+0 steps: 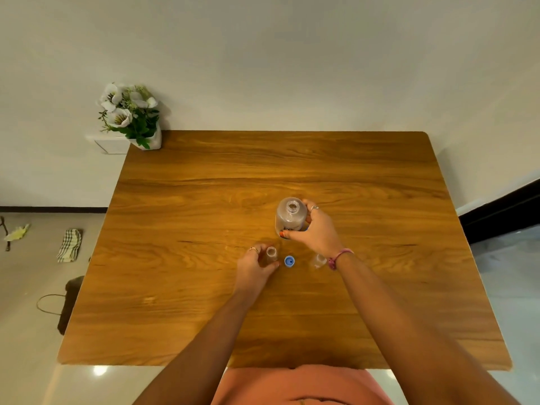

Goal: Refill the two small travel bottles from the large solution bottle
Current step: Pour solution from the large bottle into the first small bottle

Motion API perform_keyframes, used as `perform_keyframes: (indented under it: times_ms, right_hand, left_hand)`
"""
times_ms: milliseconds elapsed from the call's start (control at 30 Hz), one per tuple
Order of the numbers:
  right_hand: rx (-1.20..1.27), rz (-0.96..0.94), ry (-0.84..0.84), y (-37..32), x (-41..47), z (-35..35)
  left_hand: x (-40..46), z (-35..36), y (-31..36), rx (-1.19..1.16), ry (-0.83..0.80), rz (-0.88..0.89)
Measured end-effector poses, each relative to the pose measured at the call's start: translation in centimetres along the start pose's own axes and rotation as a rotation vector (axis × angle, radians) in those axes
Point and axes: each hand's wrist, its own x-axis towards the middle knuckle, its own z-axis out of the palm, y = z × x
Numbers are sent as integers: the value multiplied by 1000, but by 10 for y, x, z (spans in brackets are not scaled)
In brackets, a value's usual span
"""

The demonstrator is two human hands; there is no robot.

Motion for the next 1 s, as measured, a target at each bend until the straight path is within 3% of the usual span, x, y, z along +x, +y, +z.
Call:
perform_keyframes:
  times_ms: [533,1000]
  right_hand:
    - [72,-159,249,-48,4,-25]
    - [67,-404,405,-109,-5,-86]
  left_hand:
    - [-5,-48,70,-214,256,241]
    - [-23,-93,162,-462,255,387]
